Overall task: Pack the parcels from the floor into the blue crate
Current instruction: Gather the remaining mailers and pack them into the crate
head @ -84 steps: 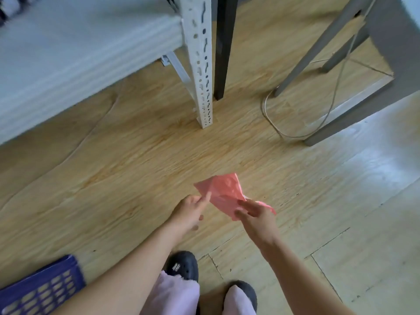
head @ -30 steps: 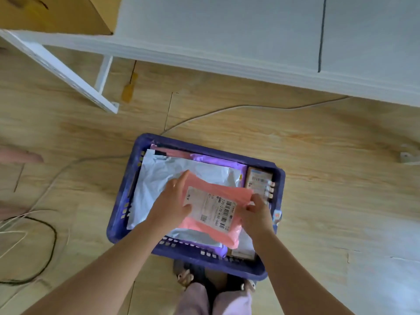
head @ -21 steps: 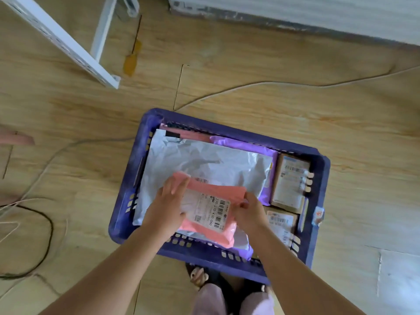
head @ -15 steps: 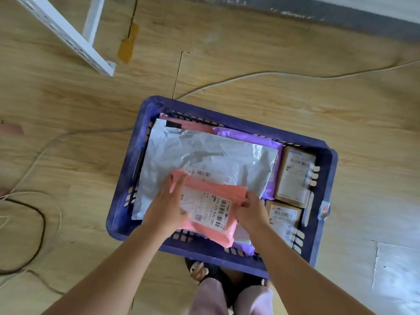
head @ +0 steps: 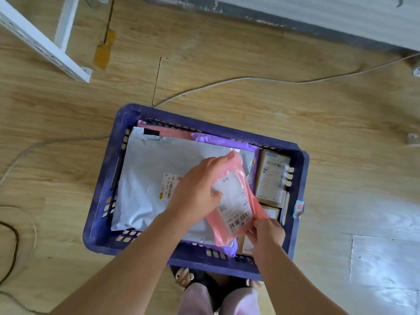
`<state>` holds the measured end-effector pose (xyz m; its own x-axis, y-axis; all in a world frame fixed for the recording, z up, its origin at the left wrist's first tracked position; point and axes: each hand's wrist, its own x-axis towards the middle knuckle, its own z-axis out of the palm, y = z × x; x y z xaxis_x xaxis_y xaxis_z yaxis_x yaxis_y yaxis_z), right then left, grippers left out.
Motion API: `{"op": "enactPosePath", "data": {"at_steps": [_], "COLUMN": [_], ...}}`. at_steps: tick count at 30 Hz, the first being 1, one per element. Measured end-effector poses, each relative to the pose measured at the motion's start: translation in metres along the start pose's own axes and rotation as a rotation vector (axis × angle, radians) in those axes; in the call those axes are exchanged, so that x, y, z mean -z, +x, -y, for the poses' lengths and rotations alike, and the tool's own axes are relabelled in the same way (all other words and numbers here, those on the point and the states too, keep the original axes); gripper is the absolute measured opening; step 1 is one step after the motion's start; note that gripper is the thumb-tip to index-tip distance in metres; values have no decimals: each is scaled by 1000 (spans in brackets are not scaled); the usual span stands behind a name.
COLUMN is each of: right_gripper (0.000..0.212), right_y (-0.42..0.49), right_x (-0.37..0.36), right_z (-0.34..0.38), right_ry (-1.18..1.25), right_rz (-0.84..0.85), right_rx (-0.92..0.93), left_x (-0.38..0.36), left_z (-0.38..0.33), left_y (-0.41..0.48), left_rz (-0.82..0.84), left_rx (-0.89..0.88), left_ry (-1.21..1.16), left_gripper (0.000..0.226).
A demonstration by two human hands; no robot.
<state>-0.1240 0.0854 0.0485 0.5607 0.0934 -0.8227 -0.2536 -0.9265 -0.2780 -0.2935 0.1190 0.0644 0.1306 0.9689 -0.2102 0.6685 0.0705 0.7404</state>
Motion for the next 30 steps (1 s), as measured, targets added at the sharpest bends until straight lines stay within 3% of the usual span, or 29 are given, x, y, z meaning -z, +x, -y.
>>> {"op": "enactPosePath", "data": {"at_steps": [2, 6, 7, 9, 12, 14, 19, 22, 25, 28, 30], "right_gripper": [16, 6, 2, 22, 45, 53, 72, 68, 68, 70, 82], "right_y": [14, 34, 33, 29, 15, 16, 32, 37, 41, 46, 48], "right_x": [14, 33, 35, 38, 40, 43, 53, 60, 69, 70, 69], "right_z": [-8, -16, -16, -15, -9, -1, 7, -3, -14, -11, -9], "right_ry": [39, -68, -203, -552, -1000, -1201, -1217, -1281, -1337, -1329, -1292], "right_rz": [-92, -96, -99, -160, -150, -112, 49, 141, 190, 148, 147], "right_rx": [-83, -109, -38, 193, 603, 751, 807, 815, 828, 963, 1021], "left_x": [-17, -50, -58, -72, -83, -85, -101, -113, -115, -113, -113], "left_z": [-13, -19, -19, -20, -21, -24, -31, -33, -34, -35, -37], "left_y": [8, 4, 0, -8, -9, 0, 2, -12, -16, -16, -18], "left_rz": [61, 260, 311, 361, 254, 231, 470, 519, 434, 272, 291], "left_rx": [-36, 145, 152, 101, 55, 71, 21, 46, -28, -123, -242], "left_ry": [34, 145, 145, 194, 309, 338, 414, 501, 593, 621, 627], "left_gripper": [81, 89, 93, 96, 108, 114, 104, 91, 79, 84, 92]}}
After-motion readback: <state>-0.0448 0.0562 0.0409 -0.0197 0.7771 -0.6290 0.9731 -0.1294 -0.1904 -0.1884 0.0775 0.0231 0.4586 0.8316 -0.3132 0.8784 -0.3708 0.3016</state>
